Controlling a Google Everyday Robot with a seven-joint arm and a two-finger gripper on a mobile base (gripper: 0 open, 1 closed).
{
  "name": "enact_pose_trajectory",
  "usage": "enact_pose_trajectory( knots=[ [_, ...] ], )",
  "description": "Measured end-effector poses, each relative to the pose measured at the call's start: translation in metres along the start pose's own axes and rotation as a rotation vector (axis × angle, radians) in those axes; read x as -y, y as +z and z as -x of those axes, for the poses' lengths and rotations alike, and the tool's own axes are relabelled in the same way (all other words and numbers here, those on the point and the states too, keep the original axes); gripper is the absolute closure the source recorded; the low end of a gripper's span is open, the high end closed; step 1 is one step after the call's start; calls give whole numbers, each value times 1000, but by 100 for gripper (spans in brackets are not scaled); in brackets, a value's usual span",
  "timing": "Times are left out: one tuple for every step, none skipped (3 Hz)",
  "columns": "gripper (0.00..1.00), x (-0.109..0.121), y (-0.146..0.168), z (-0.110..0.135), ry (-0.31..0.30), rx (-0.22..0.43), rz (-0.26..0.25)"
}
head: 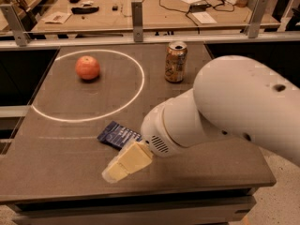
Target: Move rxbar blueberry near apple
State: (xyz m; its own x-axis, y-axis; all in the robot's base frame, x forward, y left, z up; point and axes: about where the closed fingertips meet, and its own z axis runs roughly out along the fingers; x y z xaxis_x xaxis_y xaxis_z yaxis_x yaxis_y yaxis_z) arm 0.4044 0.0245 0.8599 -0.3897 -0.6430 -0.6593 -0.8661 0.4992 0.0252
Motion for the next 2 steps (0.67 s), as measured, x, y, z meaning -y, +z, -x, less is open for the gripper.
enact_pose_trajectory(
  knots=[
    [0,-8,21,0,4,-22,15],
    [0,-4,39,-3,-3,-51,9]
  ],
)
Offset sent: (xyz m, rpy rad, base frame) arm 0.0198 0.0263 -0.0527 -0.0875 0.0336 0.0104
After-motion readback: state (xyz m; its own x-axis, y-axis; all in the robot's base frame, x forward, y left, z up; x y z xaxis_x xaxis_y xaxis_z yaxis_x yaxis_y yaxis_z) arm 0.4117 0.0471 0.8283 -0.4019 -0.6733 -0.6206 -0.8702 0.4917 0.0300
